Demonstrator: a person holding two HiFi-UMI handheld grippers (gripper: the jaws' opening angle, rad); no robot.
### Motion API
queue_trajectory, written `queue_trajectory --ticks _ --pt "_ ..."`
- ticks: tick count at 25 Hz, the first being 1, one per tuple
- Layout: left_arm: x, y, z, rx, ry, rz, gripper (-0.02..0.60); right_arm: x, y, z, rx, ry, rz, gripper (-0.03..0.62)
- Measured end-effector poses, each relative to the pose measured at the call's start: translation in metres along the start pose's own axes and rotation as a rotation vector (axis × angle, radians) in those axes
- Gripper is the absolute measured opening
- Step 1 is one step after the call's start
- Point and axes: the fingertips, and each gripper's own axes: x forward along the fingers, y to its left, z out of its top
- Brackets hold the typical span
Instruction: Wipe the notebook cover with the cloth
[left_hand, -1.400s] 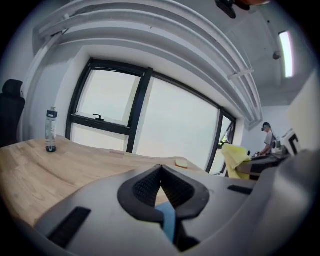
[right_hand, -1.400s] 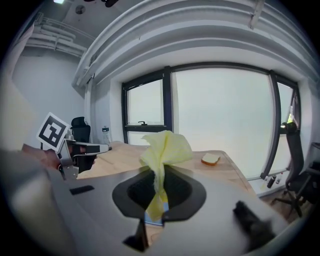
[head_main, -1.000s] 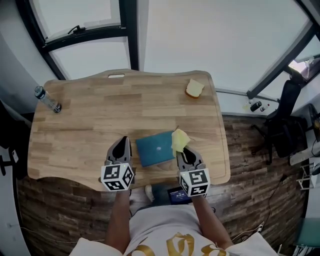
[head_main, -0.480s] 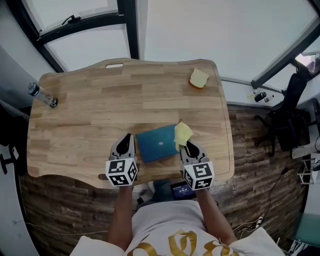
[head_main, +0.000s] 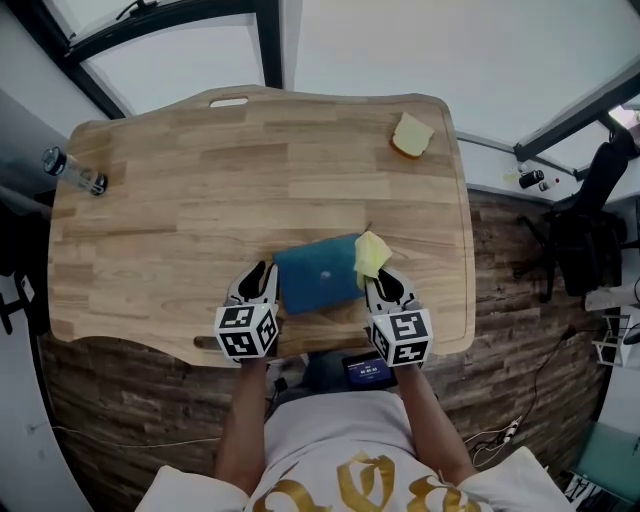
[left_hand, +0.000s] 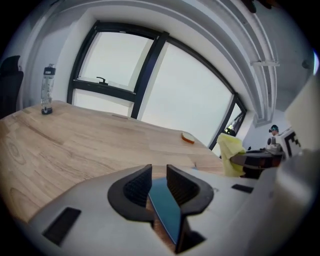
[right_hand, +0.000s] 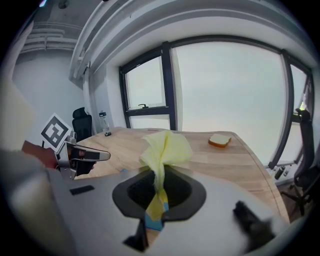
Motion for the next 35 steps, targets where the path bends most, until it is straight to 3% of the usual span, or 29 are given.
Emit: queue_trajectory --ticks 1,22,35 --pt "0.003 -0.001 -0.004 -0.002 0.013 -0.007 0.092 0.003 -0.001 -0.003 0.002 0.008 0.003 0.038" --pt "0.035 0.008 -0.068 -0.078 0.245 0.002 0.104 0.052 -0.021 -0.054 0.015 0.160 0.042 0.038" --pt "0.042 0.004 -0.080 -0.157 0.296 -0.006 0.110 0.069 -0.035 -0.067 0.021 0.208 0.022 0.038"
